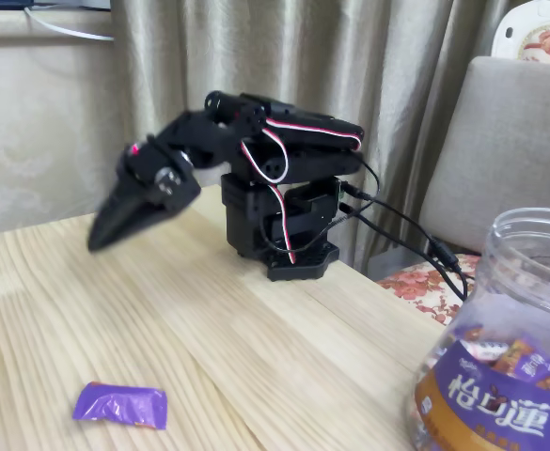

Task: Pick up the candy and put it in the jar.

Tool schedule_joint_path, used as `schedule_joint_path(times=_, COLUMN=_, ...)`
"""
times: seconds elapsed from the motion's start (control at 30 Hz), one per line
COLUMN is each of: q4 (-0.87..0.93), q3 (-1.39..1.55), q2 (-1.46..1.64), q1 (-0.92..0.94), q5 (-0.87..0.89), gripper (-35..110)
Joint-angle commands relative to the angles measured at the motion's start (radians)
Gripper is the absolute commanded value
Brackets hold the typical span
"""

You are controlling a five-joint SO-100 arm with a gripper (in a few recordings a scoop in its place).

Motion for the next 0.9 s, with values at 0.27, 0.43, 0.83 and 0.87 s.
schedule_joint_path(times=0.27, q4=0.307, q3=-0.707, q2=-0.483, q1=-0.126, q5=0.103, gripper=0)
schedule_joint_path(times=0.43, q4=0.465, q3=-0.911, q2=-0.650, q1=-0.298, q5=0.081, gripper=11)
schedule_joint_path(times=0.83, q4=0.558, q3=-0.864, q2=-0.808, q1=-0.730, q5=-0.043, gripper=36)
schedule_joint_path(times=0.87, q4=0.535, q3=-0.848, q2=-0.816, q1=-0.732, q5=-0.043, gripper=38)
